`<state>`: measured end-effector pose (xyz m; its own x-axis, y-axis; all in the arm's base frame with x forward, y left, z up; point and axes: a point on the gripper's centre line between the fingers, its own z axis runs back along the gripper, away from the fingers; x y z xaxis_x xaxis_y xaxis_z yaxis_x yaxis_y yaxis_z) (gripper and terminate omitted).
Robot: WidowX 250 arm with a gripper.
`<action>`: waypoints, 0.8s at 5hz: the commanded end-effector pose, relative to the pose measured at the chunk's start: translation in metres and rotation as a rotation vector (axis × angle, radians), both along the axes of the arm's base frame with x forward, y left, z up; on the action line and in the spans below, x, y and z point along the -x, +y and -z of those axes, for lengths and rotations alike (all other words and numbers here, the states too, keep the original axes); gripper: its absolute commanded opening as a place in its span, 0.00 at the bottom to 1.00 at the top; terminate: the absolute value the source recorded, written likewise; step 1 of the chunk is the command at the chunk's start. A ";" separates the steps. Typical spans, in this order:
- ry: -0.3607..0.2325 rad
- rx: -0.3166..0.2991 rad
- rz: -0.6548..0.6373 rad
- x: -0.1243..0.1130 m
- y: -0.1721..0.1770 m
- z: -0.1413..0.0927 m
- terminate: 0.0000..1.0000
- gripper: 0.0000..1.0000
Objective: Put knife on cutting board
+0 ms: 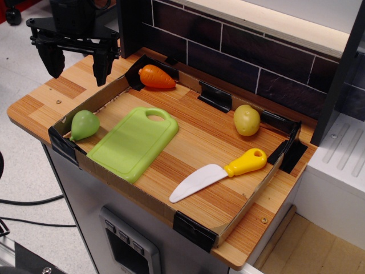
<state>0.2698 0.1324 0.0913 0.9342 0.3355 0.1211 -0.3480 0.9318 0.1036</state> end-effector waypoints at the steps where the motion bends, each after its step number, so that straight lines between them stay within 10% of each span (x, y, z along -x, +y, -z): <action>1: 0.000 0.000 0.000 0.000 0.000 0.000 0.00 1.00; 2: -0.122 -0.094 0.244 -0.021 -0.034 0.004 0.00 1.00; 4: -0.196 -0.036 0.738 -0.019 -0.097 0.020 0.00 1.00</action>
